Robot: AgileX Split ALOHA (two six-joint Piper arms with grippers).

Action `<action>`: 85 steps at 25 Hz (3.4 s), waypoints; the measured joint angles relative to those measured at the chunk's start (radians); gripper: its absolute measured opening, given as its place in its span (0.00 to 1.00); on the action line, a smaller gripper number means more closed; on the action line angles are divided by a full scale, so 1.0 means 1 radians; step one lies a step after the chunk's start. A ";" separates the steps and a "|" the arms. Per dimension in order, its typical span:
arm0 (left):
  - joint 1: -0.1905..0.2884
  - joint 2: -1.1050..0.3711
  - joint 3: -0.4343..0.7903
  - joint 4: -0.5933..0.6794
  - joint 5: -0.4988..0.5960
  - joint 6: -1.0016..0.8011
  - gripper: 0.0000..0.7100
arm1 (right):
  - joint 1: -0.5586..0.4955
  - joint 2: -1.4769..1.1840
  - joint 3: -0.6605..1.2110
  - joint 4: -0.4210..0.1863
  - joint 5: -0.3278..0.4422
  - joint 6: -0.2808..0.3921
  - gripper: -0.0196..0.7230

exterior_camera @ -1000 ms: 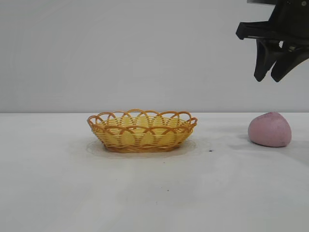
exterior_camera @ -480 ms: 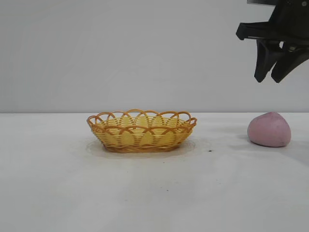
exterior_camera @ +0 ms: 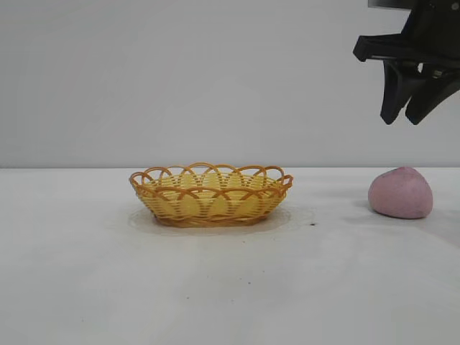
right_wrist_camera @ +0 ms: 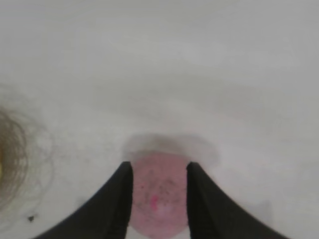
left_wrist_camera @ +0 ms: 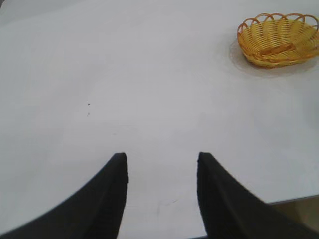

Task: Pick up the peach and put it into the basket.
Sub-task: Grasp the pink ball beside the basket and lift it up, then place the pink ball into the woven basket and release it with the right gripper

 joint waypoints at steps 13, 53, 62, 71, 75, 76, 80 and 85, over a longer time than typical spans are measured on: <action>0.230 0.000 0.000 -0.002 0.000 0.000 0.40 | 0.000 0.036 0.000 -0.009 0.092 -0.002 0.32; 0.240 0.000 0.000 -0.002 0.000 0.000 0.40 | 0.332 0.085 -0.250 0.353 0.109 -0.392 0.03; 0.240 0.000 0.000 -0.002 0.000 0.000 0.40 | 0.346 0.260 -0.318 0.355 0.136 -0.392 0.03; 0.240 0.000 0.000 -0.002 0.000 0.000 0.40 | 0.346 0.292 -0.340 0.372 0.145 -0.392 0.26; 0.240 0.000 0.000 -0.002 0.000 0.000 0.40 | 0.346 0.249 -0.344 0.372 0.136 -0.393 0.56; 0.240 0.000 0.000 -0.002 0.000 0.000 0.40 | 0.346 0.238 -0.344 0.369 0.132 -0.393 0.59; 0.240 0.000 0.000 -0.002 0.000 0.000 0.40 | 0.344 0.191 -0.344 0.321 0.143 -0.393 0.63; 0.240 0.000 0.000 -0.002 0.000 0.000 0.40 | 0.252 0.041 -0.220 0.282 0.128 -0.357 0.61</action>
